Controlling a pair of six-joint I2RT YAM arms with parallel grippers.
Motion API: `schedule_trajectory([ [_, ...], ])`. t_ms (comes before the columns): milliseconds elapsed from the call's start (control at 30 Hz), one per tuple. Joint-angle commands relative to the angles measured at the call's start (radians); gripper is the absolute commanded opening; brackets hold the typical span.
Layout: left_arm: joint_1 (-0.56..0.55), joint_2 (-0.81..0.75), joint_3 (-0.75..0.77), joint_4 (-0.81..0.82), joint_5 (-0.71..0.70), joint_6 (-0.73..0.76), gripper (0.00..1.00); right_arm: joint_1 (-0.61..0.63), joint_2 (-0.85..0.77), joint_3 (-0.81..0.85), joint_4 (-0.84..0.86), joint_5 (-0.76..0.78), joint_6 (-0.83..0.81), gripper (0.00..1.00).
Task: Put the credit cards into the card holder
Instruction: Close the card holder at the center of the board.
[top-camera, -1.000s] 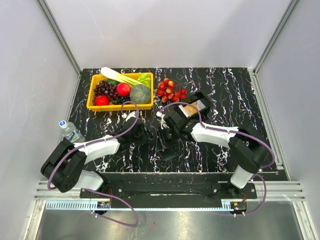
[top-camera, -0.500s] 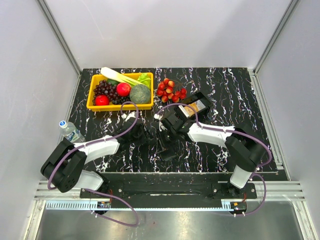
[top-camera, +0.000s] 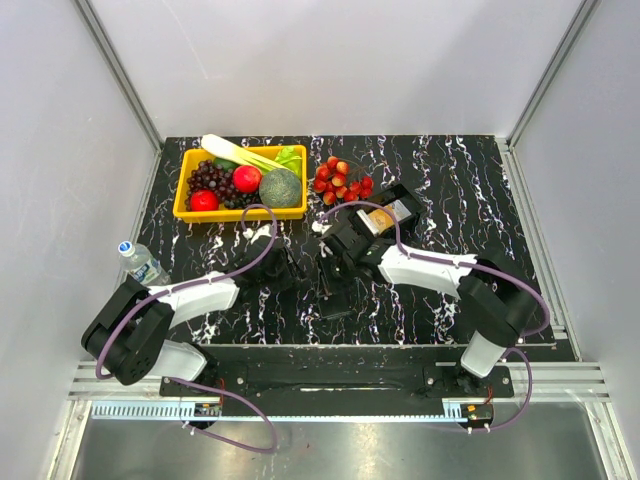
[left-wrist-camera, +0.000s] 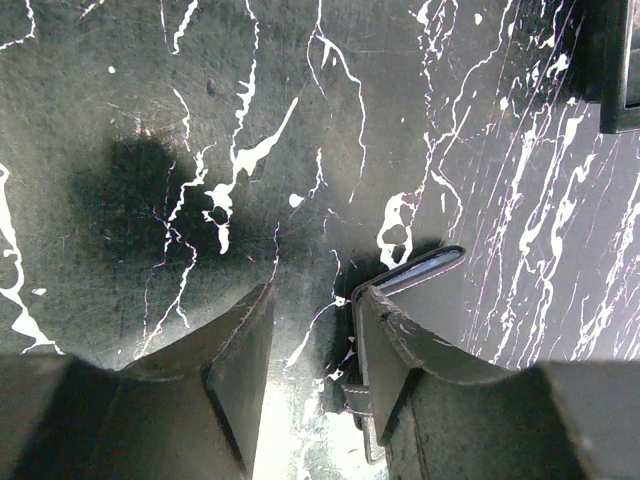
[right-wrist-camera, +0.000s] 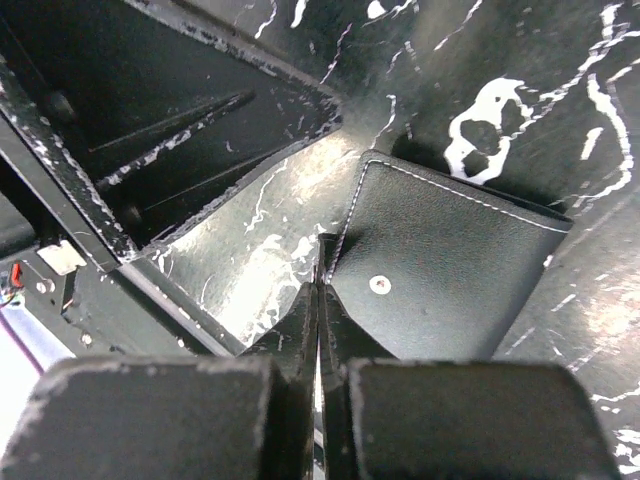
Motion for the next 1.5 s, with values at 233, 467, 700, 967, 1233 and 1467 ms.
schedule_trajectory([
  [233,0.005,0.007,0.034,0.049,0.062,0.091,0.43,0.010,-0.083,-0.080,0.001,0.189,0.135,0.00],
  [467,-0.002,0.030,0.073,0.049,0.093,0.131,0.41,0.010,-0.072,-0.103,0.012,0.210,0.176,0.00],
  [700,-0.041,0.036,0.110,0.085,0.139,0.208,0.40,0.010,-0.094,-0.109,0.024,0.245,0.156,0.00],
  [967,-0.081,0.176,0.188,0.093,0.164,0.228,0.33,0.008,-0.088,-0.109,0.022,0.244,0.146,0.00],
  [1233,-0.102,0.225,0.191,0.107,0.193,0.205,0.20,0.007,-0.085,-0.113,0.027,0.259,0.153,0.00],
  [1467,-0.108,0.173,0.131,0.196,0.193,0.160,0.20,0.007,-0.079,-0.117,0.032,0.259,0.157,0.00],
])
